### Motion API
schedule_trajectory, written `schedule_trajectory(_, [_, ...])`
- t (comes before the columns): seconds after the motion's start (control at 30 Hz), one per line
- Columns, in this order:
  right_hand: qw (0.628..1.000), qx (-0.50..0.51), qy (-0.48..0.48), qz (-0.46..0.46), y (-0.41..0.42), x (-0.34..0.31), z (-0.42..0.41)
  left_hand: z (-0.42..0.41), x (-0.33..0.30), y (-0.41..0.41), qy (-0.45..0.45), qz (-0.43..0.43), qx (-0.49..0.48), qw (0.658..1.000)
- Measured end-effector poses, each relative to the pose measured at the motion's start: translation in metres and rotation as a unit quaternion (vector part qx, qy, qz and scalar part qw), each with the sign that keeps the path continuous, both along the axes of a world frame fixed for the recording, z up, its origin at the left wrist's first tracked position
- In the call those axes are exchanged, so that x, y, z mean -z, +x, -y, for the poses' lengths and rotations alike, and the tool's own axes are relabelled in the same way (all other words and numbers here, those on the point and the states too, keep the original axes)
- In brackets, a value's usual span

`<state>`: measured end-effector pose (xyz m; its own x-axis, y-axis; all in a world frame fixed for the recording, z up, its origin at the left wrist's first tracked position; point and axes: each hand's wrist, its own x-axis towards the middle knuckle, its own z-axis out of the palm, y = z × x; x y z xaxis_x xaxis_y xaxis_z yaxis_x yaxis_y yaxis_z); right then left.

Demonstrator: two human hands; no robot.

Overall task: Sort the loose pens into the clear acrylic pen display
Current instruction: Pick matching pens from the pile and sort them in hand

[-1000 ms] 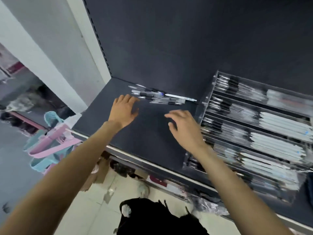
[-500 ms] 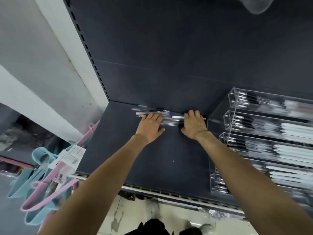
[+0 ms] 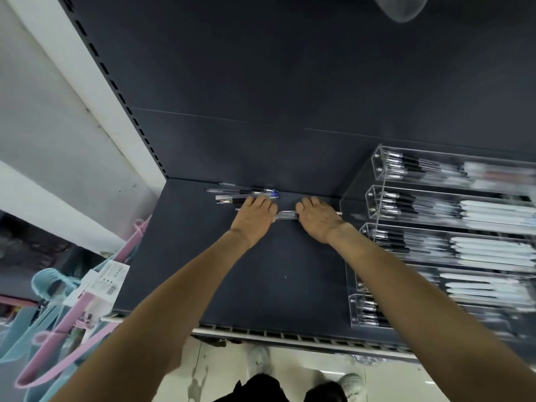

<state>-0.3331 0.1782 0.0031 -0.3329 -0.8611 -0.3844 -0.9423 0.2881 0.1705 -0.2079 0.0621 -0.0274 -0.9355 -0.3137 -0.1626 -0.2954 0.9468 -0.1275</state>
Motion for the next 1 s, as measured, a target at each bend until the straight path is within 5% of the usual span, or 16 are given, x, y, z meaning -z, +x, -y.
schedule_trajectory(0.1, [0.999,-0.018,-0.034,-0.016,0.002,-0.018,-0.004,0.001,-0.012,0.009,0.041,-0.026,0.005,0.999])
schedule_trajectory(0.23, [0.989,-0.097,-0.110,0.039,0.009,-0.057,-0.019,0.000,-0.052,0.046,0.204,-0.056,0.006,0.977])
schedule_trajectory(0.47, [0.962,-0.145,-0.161,0.166,0.041,-0.093,-0.043,-0.018,-0.092,0.104,0.274,-0.044,-0.016,0.961])
schedule_trajectory(0.77, [0.957,-0.160,-0.144,0.196,0.065,-0.099,-0.048,-0.062,-0.087,0.124,0.358,-0.056,-0.128,0.923])
schedule_trajectory(0.9, [0.943,-0.149,-0.173,0.243,0.053,-0.095,-0.053,-0.072,-0.085,0.142,0.471,-0.106,-0.149,0.863])
schedule_trajectory(1.0, [0.911,-0.071,-0.277,0.296,0.045,-0.090,-0.055,-0.078,-0.079,0.157,0.601,-0.180,-0.186,0.756])
